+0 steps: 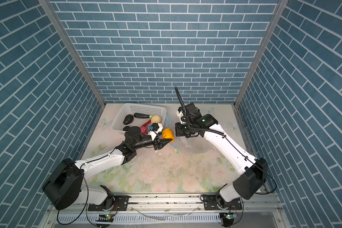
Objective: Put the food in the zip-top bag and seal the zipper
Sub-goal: 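Carry the lemon with the left gripper over the bag mouth beside the right gripper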
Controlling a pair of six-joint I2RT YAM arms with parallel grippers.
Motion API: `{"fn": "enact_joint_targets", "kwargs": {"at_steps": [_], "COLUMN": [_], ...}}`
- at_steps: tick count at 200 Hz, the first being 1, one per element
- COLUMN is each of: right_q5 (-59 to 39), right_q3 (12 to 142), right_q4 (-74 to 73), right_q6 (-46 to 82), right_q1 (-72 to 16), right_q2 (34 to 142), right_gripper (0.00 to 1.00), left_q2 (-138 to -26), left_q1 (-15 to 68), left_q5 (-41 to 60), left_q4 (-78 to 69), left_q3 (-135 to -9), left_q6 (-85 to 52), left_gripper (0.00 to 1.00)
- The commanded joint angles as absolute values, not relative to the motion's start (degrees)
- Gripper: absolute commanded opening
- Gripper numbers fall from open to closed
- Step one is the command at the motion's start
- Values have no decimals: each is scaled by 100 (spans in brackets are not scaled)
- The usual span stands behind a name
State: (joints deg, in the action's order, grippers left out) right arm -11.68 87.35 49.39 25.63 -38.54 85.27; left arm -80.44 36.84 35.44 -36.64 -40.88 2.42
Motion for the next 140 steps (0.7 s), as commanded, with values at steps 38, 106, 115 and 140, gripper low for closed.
{"fn": "enact_joint_targets", "kwargs": {"at_steps": [38, 106, 115, 140], "right_q5": [-1325, -1354, -1358, -1358], "right_q3": [8671, 8724, 8729, 8736], "right_q4": [4953, 4924, 4922, 4922], "right_q6": [2529, 2544, 2541, 2553], "right_q1": [-3832, -3839, -3833, -3833], "right_q2": [8463, 8516, 8524, 8534], "right_gripper": [0, 0, 0, 0], "left_q2": [-8171, -8134, -8130, -8132], "left_q1": [3736, 3761, 3761, 3762], "left_q5": [3456, 3306, 3296, 3287], "left_q4": [-3507, -3498, -3497, -3475], "left_q3": [-4229, -4184, -4188, -4192], "left_q6": [330, 374, 375, 412], "left_gripper": [59, 75, 77, 79]}}
